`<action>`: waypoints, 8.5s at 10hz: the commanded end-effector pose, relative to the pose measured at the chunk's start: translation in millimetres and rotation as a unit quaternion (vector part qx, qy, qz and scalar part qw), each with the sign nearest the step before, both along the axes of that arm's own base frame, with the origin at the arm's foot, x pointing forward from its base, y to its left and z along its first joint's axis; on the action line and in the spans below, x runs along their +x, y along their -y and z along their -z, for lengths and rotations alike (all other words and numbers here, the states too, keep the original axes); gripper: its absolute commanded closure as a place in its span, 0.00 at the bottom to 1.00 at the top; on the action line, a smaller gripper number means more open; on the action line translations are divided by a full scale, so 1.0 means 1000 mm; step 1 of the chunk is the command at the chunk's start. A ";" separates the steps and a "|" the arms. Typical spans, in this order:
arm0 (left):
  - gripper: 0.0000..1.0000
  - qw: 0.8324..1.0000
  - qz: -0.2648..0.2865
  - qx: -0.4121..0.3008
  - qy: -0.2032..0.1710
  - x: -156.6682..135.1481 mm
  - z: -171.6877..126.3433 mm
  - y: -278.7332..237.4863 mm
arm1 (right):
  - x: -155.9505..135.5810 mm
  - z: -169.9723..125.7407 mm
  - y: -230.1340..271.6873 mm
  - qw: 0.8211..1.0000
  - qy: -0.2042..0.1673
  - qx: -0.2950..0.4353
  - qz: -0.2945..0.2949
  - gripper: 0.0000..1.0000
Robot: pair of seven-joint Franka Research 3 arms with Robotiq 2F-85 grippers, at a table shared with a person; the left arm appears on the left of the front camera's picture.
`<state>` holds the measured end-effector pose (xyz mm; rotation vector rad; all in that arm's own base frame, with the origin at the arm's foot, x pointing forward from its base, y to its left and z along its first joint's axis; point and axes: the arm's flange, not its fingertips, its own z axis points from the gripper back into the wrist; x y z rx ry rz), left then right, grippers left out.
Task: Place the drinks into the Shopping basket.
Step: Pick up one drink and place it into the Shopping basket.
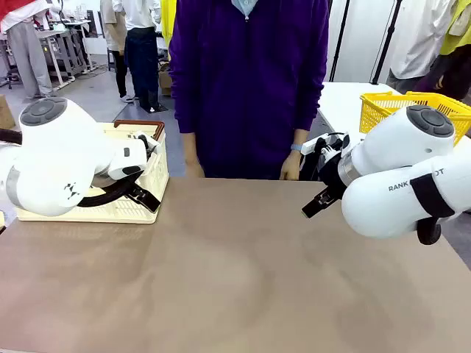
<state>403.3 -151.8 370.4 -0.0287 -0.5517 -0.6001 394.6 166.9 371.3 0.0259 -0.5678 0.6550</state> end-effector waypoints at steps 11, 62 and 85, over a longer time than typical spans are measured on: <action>0.00 1.000 0.000 0.000 0.000 0.000 0.000 0.000 | 0.000 0.000 0.000 1.000 0.000 0.000 0.000 0.00; 0.00 0.882 -0.084 -0.416 -0.204 -0.078 -0.075 -0.267 | -0.083 -0.060 0.367 0.695 -0.122 0.629 0.326 0.00; 0.00 0.995 -0.030 -0.012 -0.096 -0.111 -0.105 0.021 | -0.083 -0.060 0.367 0.695 -0.122 0.629 0.326 0.00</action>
